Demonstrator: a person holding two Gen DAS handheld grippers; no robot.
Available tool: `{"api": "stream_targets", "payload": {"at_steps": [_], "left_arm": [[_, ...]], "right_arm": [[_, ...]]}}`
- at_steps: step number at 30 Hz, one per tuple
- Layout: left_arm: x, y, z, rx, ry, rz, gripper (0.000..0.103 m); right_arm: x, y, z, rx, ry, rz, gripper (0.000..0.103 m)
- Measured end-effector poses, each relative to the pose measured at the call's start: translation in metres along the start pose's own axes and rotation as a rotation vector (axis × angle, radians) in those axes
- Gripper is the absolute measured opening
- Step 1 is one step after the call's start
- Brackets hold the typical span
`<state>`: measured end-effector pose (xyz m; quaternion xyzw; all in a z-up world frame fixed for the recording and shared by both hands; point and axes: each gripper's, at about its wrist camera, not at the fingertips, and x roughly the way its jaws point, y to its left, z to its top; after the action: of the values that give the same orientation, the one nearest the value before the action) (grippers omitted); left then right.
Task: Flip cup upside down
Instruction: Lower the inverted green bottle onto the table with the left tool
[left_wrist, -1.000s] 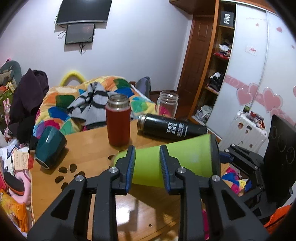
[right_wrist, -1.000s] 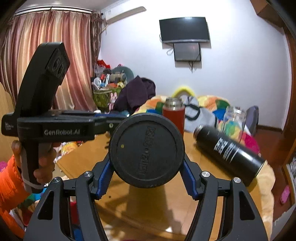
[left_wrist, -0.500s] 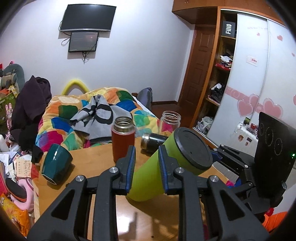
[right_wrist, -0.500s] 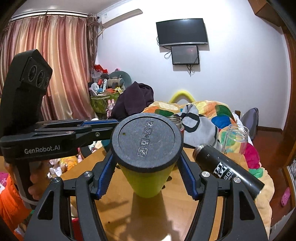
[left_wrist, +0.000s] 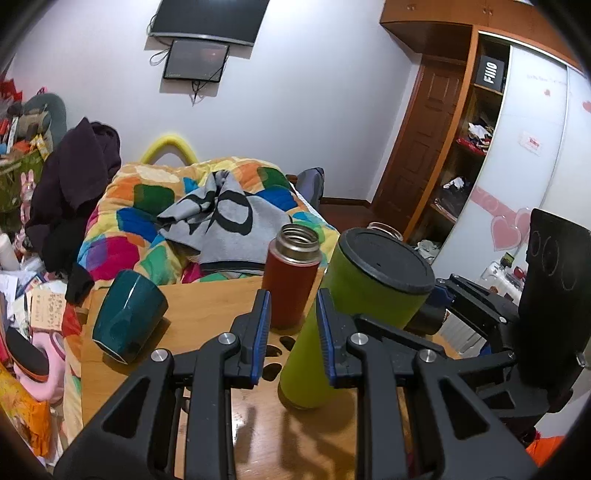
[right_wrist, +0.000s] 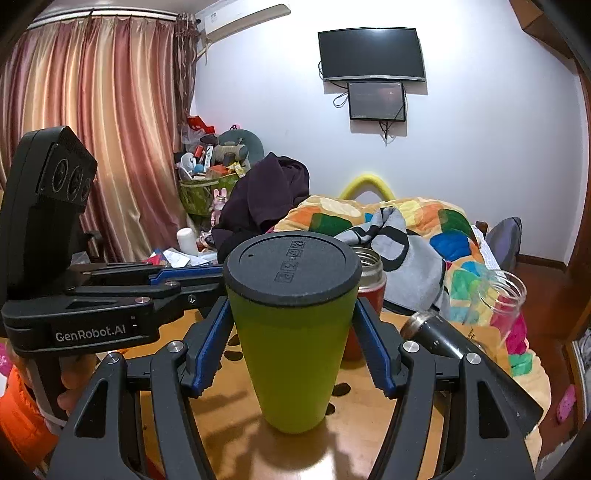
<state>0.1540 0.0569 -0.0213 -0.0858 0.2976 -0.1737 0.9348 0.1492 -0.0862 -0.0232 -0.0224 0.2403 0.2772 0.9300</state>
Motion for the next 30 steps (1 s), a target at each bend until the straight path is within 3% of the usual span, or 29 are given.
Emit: {"api": "stream_targets", "payload": {"at_steps": [20,28,30], "left_arm": [[0.001,0.006,-0.002,0.004,0.01,0.03,0.024],[-0.023,-0.005,-0.008,0.044,-0.026,0.081,0.024],[-0.036,-0.012,-0.013,0.067,-0.058,0.108,0.024]], "right_arm": [[-0.001,0.006,0.005,0.002,0.001,0.006,0.063],[-0.023,0.0,0.0,0.017,-0.024,0.001,0.063],[-0.032,-0.002,-0.002,0.025,-0.04,-0.008,0.069]]}}
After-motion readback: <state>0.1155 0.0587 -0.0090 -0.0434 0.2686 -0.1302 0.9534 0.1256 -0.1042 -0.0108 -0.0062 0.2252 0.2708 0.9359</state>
